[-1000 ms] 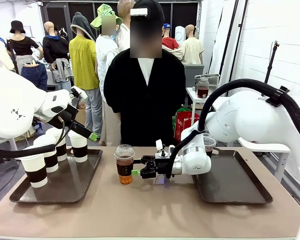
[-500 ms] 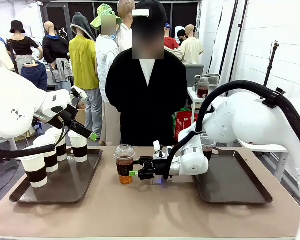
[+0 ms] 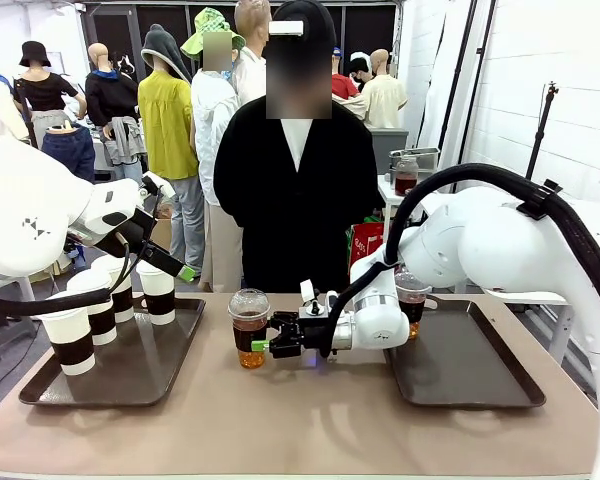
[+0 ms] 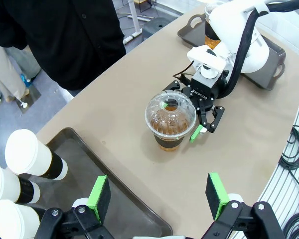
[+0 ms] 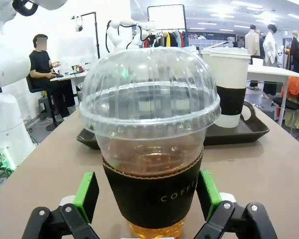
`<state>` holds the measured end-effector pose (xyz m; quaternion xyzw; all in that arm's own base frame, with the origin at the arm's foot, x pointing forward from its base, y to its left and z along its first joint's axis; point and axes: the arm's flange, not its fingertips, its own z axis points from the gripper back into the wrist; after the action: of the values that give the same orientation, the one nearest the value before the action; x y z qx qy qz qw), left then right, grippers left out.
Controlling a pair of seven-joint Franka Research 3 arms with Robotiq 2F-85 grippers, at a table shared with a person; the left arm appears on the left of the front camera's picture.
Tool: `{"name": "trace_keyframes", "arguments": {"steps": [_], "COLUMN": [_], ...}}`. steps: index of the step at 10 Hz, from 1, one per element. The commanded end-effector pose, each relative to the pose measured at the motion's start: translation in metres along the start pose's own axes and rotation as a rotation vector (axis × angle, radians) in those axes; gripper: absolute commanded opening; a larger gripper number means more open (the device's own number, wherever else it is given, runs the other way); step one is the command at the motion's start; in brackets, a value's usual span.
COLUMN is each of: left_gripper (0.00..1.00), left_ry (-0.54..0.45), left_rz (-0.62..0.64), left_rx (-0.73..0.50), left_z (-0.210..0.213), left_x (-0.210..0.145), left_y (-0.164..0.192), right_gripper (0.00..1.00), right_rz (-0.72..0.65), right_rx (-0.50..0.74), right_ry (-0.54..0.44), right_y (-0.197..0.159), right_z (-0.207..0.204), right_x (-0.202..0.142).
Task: Distribute the coffee onto the tray.
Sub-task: Pick up another iced Americano from the middle of the table and place it on the right Handle tray.
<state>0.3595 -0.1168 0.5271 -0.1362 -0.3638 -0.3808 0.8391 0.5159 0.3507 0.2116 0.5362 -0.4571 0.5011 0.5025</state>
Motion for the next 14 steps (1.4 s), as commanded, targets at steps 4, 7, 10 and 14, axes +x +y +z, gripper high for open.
{"name": "trace_keyframes", "arguments": {"steps": [4, 7, 10, 14], "left_gripper": [1.0, 1.0, 1.0, 1.0], "left_ry": [0.002, 0.002, 0.002, 0.002], "left_rz": [0.005, 0.005, 0.005, 0.005], "left_rx": [-0.007, -0.007, -0.007, -0.007], "left_z": [0.0, 0.0, 0.0, 0.0], "left_x": [-0.001, -0.001, -0.001, -0.001], "left_y": [0.001, 0.001, 0.001, 0.001], "right_gripper": [1.0, 0.6, 0.6, 0.6], "right_rz": [-0.026, -0.021, -0.043, -0.049], "right_rx": [0.009, 0.001, 0.008, 0.029], "right_ry": [-0.001, 0.013, 0.009, 0.001], "right_y": [-0.008, -0.007, -0.005, 0.01], "right_z": [-0.018, -0.018, -0.018, -0.014], "right_x": [-0.002, 0.0, 0.003, 0.023]}}
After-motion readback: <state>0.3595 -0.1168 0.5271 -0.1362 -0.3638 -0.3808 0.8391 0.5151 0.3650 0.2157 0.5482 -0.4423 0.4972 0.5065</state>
